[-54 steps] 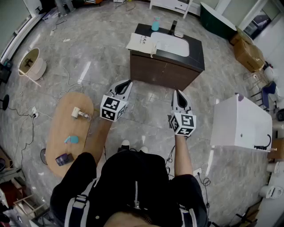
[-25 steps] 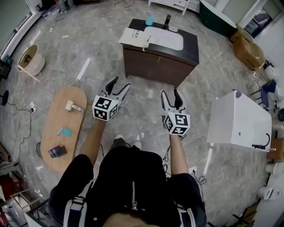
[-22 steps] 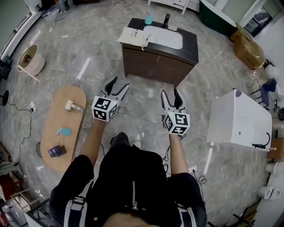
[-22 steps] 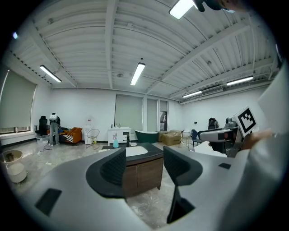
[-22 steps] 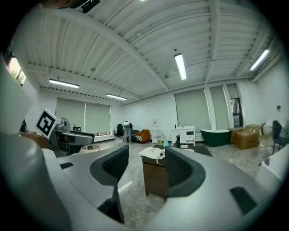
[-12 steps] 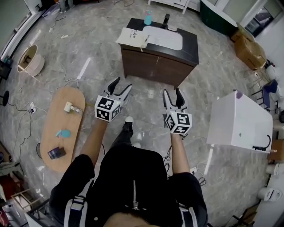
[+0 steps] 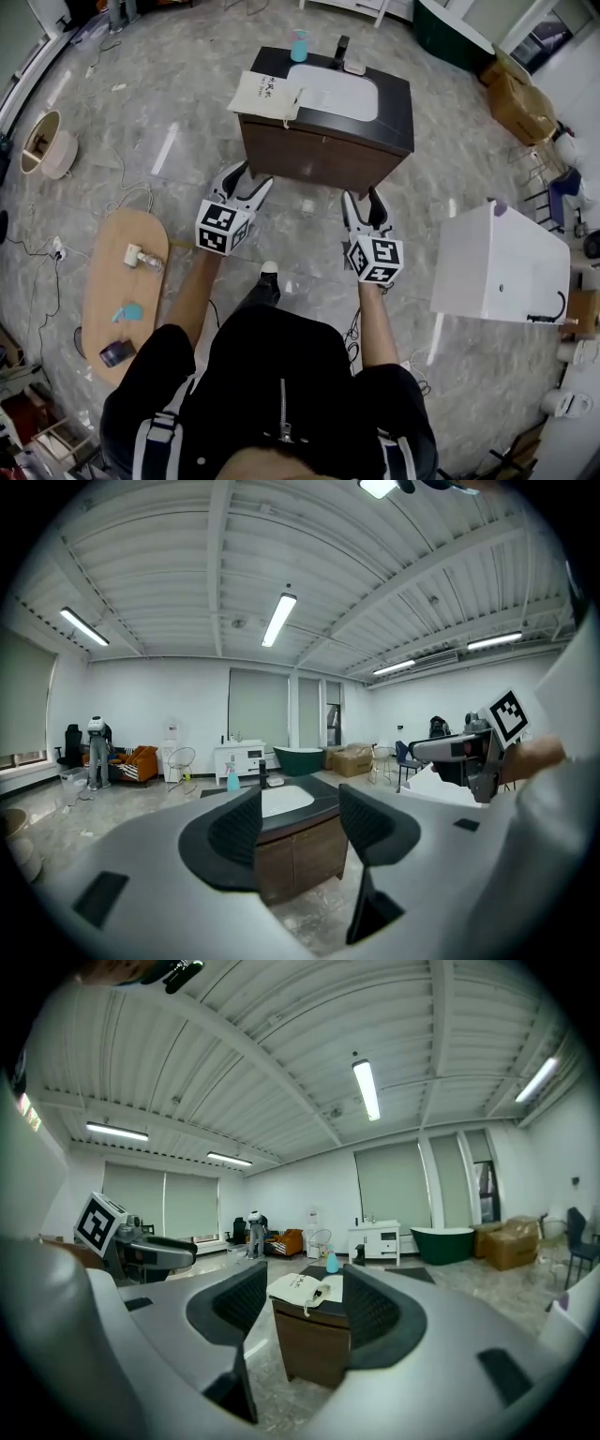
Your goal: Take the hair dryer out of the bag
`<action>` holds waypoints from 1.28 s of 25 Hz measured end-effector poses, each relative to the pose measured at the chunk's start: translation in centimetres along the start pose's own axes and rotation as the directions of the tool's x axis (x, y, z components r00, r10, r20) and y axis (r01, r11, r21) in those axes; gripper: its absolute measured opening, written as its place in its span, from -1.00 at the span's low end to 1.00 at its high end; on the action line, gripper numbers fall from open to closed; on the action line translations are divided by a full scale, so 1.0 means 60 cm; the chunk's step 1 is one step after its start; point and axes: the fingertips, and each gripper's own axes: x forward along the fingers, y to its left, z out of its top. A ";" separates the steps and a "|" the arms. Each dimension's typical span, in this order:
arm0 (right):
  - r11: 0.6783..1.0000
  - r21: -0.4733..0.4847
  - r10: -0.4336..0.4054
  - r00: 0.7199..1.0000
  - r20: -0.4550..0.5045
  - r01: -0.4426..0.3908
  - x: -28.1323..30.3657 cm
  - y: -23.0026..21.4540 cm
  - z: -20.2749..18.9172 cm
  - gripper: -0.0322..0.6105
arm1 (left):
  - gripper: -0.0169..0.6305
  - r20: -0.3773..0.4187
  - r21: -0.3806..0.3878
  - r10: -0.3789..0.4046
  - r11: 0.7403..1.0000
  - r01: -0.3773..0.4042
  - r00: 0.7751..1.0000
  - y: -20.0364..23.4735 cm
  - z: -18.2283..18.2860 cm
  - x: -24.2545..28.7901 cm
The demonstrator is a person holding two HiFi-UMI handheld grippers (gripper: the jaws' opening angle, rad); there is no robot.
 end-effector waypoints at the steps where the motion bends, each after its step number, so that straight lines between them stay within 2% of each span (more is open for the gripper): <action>1: 1.000 0.000 -0.004 1.000 -0.001 0.004 0.017 -0.007 0.004 -0.12 | -0.14 -0.001 0.000 -0.007 1.000 0.007 1.000 0.010 0.002 0.019; 14: 0.999 0.003 -0.051 0.999 0.000 0.051 0.220 -0.068 0.048 -0.13 | -0.14 -0.010 0.001 -0.072 0.997 0.072 0.997 0.140 0.025 0.203; 24: 0.998 0.016 -0.060 0.998 -0.001 0.060 0.302 -0.082 0.040 -0.13 | -0.14 -0.025 -0.007 -0.082 0.997 0.082 0.996 0.199 0.009 0.264; 32: 0.998 0.042 -0.050 0.999 0.008 0.050 0.374 -0.128 0.039 -0.13 | -0.14 -0.047 -0.012 -0.057 0.998 0.056 0.997 0.233 -0.001 0.325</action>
